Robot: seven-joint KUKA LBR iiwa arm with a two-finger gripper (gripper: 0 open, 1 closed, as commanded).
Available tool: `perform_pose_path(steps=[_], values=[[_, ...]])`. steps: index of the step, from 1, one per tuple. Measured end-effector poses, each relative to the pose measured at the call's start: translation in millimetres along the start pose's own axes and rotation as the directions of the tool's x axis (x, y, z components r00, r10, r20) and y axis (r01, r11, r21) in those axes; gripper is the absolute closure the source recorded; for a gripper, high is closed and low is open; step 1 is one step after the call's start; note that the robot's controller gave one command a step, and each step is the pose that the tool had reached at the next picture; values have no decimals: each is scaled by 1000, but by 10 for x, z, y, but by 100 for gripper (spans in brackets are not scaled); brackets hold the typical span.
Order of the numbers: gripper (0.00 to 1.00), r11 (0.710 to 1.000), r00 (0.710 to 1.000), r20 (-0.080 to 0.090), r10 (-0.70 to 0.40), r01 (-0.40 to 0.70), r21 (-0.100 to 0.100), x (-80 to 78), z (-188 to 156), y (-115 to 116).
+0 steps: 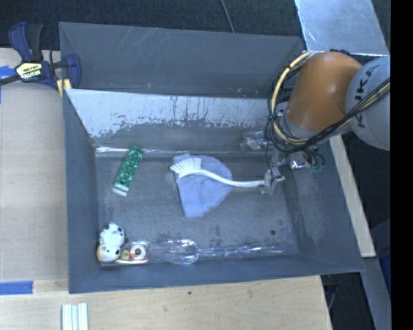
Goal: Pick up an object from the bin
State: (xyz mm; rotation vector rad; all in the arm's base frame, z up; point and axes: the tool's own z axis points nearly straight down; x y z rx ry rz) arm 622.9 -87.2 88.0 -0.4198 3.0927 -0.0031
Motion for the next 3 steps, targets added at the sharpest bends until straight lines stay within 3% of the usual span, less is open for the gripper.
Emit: perform_pose_path(steps=[1,2,3], values=[[0,944,944,0,331,-331,2,182,99,55],[0,1000,1000,5,-9,9,1,2,156,272],[0,946,946,4,324,-324,2,60,164,485]])
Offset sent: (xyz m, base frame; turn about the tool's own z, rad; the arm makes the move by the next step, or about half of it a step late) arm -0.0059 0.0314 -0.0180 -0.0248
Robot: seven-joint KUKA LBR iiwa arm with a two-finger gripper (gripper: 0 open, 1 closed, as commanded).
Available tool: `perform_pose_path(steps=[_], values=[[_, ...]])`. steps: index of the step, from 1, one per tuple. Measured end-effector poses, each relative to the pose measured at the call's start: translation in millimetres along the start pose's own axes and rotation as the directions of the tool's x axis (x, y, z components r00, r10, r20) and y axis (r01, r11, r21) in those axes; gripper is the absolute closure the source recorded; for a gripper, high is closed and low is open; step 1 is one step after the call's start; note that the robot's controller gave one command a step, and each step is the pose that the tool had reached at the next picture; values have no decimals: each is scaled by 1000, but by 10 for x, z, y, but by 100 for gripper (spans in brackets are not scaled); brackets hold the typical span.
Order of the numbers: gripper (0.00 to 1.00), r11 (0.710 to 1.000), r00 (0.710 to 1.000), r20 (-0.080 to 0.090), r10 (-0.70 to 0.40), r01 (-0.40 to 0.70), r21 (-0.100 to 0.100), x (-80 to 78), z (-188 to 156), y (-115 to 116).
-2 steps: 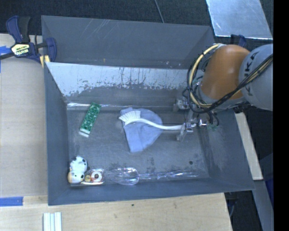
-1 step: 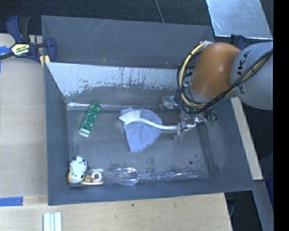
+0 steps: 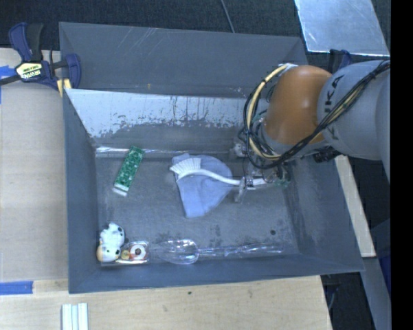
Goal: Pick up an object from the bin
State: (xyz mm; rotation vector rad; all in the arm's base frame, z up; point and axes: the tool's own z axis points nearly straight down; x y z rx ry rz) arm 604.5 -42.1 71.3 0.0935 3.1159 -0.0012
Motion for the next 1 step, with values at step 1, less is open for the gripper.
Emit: perform_pose_path(steps=[1], values=[[0,955,955,7,-297,297,0,-60,-9,240]])
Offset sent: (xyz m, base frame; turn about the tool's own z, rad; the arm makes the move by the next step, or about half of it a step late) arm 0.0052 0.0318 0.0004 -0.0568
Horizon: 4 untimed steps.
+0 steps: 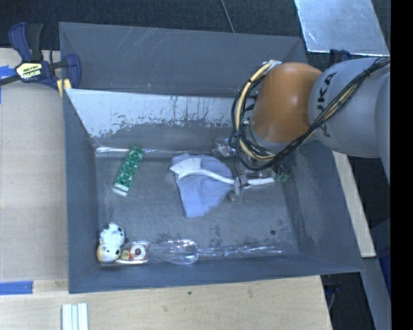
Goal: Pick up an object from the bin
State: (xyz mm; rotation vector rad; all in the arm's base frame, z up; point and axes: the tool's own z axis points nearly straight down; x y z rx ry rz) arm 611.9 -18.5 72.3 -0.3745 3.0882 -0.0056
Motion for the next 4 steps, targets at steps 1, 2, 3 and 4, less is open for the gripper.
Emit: perform_pose_path(steps=[1,2,3,4], values=[[0,996,996,-1,86,-86,0,-4,-1,31],[100,984,984,11,-180,180,3,-2,9,-267],[100,984,984,11,-179,179,3,-2,7,-266],[100,983,983,21,-184,184,9,-84,-1008,-260]])
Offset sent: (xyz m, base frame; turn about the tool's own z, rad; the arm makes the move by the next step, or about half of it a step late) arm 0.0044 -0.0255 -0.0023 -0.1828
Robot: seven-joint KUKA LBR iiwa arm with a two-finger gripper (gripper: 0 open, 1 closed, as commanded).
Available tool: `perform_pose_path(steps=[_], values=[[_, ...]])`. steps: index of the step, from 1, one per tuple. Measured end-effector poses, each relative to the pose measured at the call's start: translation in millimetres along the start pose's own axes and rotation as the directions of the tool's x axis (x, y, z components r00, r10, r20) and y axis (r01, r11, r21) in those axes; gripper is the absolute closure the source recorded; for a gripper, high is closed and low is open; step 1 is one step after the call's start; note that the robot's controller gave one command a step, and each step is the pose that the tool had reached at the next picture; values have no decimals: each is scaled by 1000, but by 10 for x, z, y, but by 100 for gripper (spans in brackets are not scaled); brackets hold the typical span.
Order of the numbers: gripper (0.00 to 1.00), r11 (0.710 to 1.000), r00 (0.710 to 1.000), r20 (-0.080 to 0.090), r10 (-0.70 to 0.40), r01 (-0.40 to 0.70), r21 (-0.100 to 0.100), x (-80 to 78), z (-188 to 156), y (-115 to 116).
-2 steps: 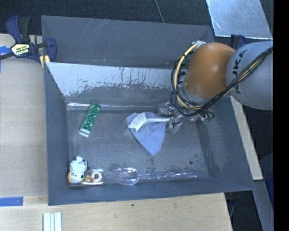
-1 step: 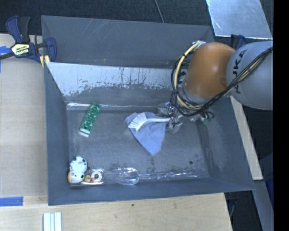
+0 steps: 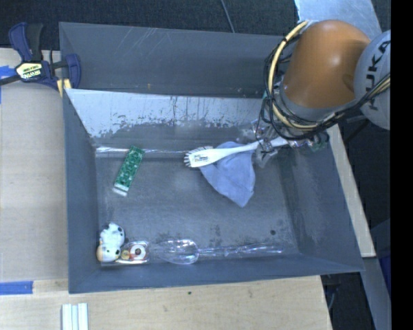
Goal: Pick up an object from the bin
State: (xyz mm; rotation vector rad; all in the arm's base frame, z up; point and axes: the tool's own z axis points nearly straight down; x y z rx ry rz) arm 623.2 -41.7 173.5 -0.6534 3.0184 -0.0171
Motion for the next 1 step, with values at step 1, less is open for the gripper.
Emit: perform_pose_path(steps=[1], values=[[100,1000,1000,-13,1,-1,-7,142,-747,233]])
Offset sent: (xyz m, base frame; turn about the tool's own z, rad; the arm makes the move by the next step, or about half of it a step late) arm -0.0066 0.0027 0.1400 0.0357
